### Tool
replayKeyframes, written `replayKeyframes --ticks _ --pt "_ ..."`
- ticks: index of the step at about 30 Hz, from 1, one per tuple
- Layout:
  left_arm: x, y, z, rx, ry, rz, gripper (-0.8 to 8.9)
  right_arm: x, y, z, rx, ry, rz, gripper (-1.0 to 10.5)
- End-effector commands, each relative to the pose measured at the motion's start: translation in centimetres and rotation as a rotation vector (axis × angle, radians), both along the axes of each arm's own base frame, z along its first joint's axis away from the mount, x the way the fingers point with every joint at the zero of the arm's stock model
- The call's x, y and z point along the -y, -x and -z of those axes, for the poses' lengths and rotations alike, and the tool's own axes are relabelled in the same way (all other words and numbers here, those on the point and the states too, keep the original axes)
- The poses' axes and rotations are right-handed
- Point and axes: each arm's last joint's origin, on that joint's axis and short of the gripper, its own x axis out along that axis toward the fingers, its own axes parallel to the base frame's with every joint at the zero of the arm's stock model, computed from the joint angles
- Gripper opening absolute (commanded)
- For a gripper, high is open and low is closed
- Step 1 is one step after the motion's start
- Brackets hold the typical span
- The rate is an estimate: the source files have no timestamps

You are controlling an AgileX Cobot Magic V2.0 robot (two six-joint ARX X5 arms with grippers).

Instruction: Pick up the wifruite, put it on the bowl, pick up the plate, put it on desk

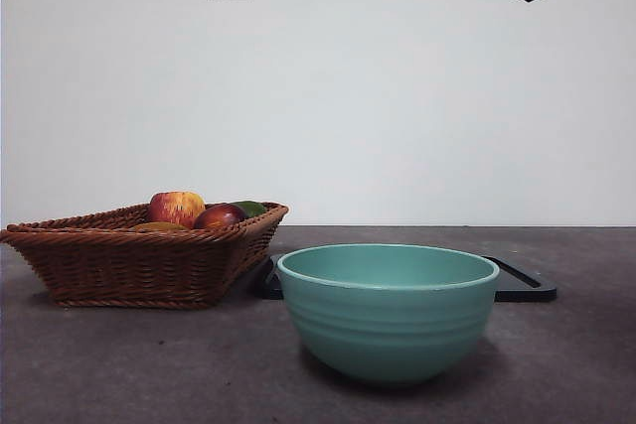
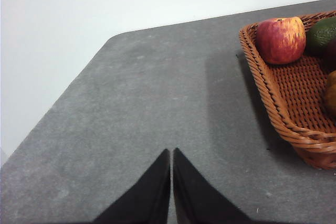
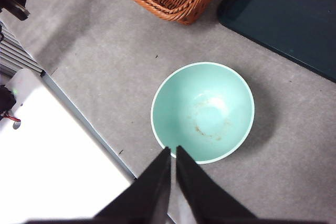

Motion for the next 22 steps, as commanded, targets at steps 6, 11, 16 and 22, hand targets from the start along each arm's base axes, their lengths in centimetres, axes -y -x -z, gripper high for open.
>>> replayKeyframes --ticks 6,11,16,22 --pt "0.0 -0.1 0.7 -0.022 0.005 -0.005 0.08 0.8 -0.3 -1.2 0.176 0.032 0.024 0.1" --pt "0.0 -0.1 0.7 -0.022 0.005 -0.005 0.08 3.5 -0.8 -2.4 0.426 -0.019 0.215 0.1" --pt "0.0 -0.1 0.7 -0.022 0.005 -0.005 0.08 6.8 -0.6 -1.5 0.611 -0.043 0.439 0.1" --pt "0.0 -0.1 0.7 -0.022 0.005 -0.005 0.08 9.2 0.3 2.4 0.772 -0.035 0.628 0.1"
